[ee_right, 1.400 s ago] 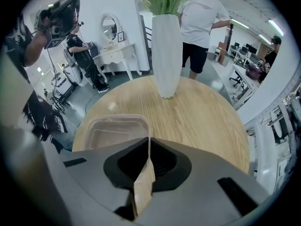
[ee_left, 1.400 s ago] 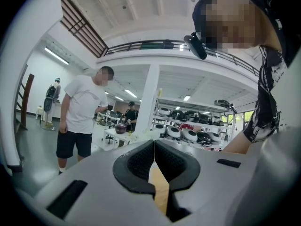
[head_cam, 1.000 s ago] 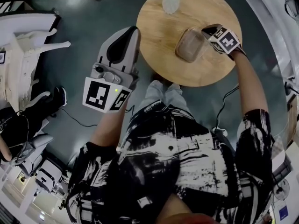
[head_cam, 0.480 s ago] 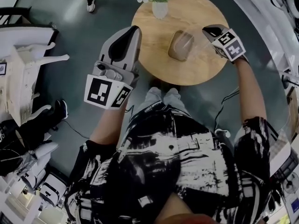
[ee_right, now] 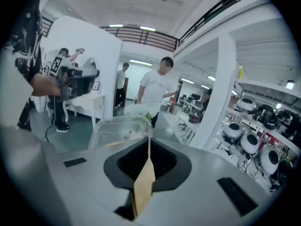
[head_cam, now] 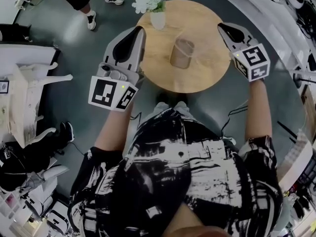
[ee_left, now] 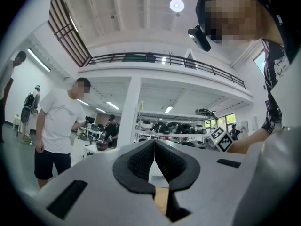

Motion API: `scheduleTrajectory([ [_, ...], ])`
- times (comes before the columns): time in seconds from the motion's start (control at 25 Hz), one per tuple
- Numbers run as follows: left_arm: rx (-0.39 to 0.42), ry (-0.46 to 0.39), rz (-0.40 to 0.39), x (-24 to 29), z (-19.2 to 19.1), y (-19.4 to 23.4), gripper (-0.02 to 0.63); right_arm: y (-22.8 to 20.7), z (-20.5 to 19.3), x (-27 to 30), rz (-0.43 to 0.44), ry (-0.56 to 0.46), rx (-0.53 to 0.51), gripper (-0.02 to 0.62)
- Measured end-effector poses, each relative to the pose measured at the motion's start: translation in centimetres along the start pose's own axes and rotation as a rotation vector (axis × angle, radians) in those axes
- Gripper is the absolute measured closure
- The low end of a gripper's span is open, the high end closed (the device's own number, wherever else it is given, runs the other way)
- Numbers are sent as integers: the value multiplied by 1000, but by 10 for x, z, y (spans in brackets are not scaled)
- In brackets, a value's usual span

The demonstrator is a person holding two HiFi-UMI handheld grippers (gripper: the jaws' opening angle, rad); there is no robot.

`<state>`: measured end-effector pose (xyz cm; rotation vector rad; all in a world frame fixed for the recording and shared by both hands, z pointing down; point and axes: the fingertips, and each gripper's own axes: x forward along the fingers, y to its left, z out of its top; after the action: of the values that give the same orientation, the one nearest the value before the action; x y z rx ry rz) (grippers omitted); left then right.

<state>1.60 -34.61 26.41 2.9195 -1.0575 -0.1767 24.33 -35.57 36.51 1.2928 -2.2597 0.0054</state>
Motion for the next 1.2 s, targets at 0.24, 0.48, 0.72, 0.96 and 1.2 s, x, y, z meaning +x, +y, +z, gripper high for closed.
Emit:
scheduleTrajectory([
  [0.24, 21, -12, -29, 14, 13, -8, 604, -15, 67, -62, -161, -209, 29, 581],
  [0.48, 31, -24, -54, 31, 23, -14, 604, -23, 118, -110, -282, -381, 52, 581],
  [0.72, 42, -35, -70, 48, 35, -20, 604, -17, 134, -151, -396, -511, 92, 580],
  [0.96, 52, -50, -92, 58, 44, -31, 604, -9, 120, -158, -436, -527, 139, 580],
  [1.2, 53, -52, -103, 65, 44, -37, 604, -20, 122, -166, -487, -551, 141, 580],
])
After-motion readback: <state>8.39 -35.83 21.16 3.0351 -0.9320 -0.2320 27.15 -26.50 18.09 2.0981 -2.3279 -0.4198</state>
